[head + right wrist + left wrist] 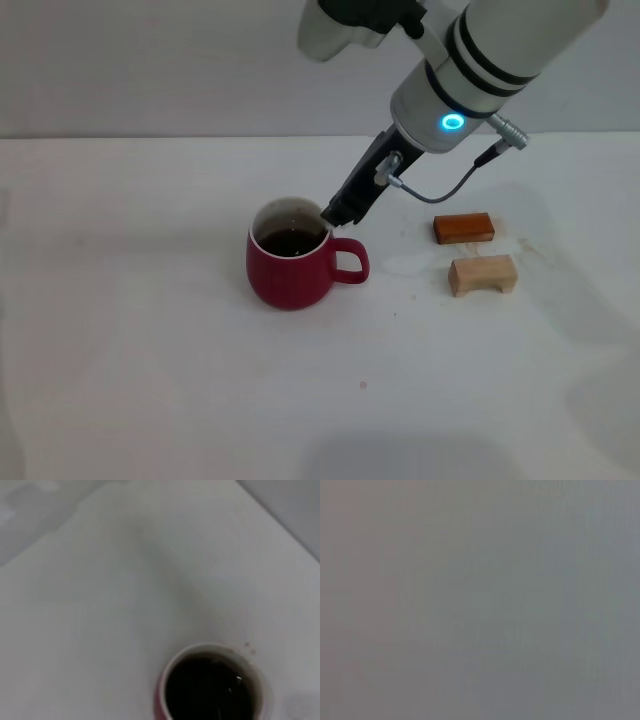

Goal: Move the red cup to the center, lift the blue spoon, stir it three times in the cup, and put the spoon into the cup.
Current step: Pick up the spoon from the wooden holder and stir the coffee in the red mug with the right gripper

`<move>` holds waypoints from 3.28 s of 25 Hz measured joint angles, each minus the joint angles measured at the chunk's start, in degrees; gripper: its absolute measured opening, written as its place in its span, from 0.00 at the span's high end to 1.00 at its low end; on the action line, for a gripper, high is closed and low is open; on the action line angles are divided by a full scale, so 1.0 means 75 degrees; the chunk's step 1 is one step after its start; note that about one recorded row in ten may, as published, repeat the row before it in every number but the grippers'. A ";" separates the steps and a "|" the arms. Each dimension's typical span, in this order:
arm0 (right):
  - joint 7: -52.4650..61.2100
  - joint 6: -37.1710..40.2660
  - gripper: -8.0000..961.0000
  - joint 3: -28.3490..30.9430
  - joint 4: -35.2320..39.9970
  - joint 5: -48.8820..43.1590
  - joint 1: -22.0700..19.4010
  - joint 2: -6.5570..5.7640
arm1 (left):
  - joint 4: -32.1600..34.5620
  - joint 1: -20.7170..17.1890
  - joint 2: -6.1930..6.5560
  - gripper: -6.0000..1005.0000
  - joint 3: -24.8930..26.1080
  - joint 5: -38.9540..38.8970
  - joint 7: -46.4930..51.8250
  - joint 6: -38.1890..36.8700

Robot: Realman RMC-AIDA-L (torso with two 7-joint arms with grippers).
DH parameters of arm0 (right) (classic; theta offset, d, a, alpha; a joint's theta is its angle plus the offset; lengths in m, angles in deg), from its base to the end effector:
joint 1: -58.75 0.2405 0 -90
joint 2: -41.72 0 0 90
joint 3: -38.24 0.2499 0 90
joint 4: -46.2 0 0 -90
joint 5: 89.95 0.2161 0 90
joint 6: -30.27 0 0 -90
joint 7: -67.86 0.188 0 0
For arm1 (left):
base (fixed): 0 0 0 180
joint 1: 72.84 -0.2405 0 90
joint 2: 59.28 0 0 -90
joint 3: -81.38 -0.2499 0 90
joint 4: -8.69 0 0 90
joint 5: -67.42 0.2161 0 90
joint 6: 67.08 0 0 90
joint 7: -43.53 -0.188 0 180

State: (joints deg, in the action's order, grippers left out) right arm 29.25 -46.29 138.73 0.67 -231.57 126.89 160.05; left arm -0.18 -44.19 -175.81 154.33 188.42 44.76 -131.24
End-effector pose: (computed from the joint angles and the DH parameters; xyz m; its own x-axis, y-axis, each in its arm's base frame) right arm 0.0614 0.4329 -0.0976 0.8827 -0.3963 0.2526 -0.3148 -0.8977 -0.3083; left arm -0.3751 0.3973 0.0928 0.6701 -0.1670 0.7232 0.7245 0.3592 -0.5883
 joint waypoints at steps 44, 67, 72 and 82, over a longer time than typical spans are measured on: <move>-0.0018 0.0668 0.85 -0.0145 -0.0211 0.0789 0.0063 0.0059 | -0.0012 0.0011 -0.0047 0.14 0.0000 -0.0008 0.0012 -0.0071; 0.0163 0.0133 0.85 -0.0403 -0.0471 0.0909 -0.0275 0.0061 | -0.0100 -0.0081 -0.0064 0.14 -0.0001 -0.0004 0.0012 -0.0157; 0.0166 0.0118 0.85 -0.0495 -0.0423 0.0941 -0.0241 0.0063 | -0.0105 -0.0092 -0.0062 0.14 0.0000 -0.0007 0.0012 -0.0205; 0.0167 0.0183 0.77 -0.0589 -0.0429 0.0986 -0.0235 0.0066 | -0.0170 -0.0091 -0.0071 0.14 -0.0001 -0.0007 0.0017 -0.0273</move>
State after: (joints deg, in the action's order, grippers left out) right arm 30.50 -44.91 134.31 -2.56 -224.18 125.13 160.55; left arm -1.46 -44.87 -176.35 154.33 188.36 44.89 -133.29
